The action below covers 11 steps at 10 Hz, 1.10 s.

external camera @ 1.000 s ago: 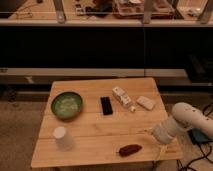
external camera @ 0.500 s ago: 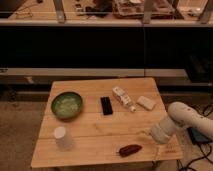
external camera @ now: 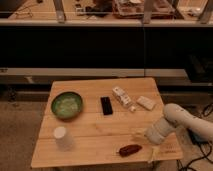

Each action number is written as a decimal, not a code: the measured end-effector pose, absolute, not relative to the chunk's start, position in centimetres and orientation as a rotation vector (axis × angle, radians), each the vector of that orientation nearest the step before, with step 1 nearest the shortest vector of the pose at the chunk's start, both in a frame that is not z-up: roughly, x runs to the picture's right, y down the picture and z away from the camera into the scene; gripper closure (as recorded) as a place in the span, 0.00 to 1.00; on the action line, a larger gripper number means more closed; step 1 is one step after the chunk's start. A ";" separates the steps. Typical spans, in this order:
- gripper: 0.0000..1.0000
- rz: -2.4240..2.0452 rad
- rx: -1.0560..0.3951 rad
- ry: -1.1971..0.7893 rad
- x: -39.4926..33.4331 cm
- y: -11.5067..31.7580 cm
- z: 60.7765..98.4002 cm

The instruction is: Place the pepper on the white sponge

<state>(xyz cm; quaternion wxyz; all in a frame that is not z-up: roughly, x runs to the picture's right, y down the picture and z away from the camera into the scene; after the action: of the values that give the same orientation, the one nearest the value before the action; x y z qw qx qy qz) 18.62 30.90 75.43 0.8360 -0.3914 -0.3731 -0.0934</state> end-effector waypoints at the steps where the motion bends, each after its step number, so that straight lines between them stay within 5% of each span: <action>1: 0.20 -0.190 -0.837 -0.797 18.5 31.2 75.6; 3: 0.27 -0.184 -0.846 -0.807 18.2 31.4 75.9; 6: 0.54 -0.176 -0.856 -0.826 17.6 31.6 76.4; 11: 0.55 -0.157 -0.860 -0.835 17.7 31.4 76.6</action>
<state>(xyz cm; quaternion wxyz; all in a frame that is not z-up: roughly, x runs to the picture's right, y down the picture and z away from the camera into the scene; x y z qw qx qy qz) 17.74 31.41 76.61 0.8228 -0.4044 -0.3925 -0.0740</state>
